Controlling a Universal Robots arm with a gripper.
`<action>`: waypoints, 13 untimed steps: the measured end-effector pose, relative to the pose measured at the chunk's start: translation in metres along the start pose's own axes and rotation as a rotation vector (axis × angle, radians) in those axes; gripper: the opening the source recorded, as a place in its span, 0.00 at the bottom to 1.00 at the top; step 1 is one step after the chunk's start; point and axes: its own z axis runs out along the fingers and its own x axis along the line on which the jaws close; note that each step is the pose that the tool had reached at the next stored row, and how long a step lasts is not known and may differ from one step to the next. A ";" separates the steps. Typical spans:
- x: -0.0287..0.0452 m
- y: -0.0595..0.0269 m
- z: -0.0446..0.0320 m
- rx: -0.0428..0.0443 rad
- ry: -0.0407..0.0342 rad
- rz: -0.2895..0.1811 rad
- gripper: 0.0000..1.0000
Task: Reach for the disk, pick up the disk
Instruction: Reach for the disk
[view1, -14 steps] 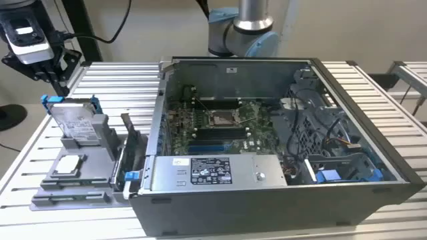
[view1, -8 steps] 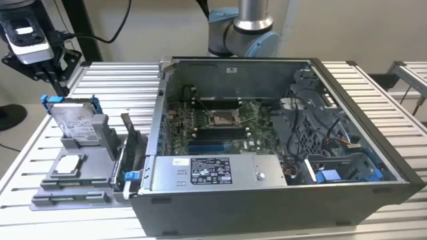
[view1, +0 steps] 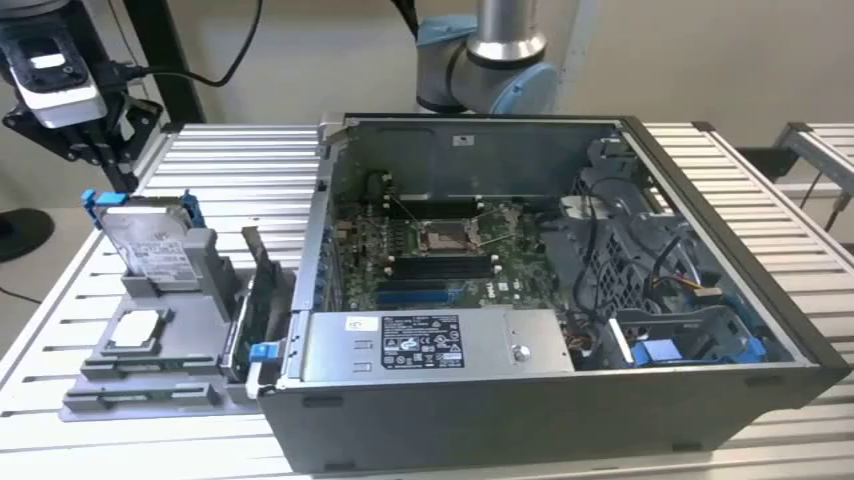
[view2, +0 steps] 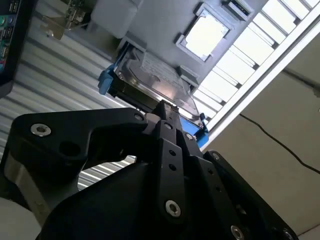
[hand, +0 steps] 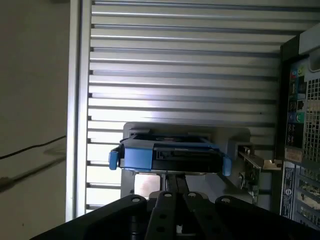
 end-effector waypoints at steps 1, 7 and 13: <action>0.0011 0.0002 0.0000 0.0000 -0.0001 0.000 0.00; 0.0148 0.0071 0.0004 -0.0001 -0.0002 0.000 0.00; 0.0272 0.0174 0.0012 -0.0002 -0.0003 0.000 0.00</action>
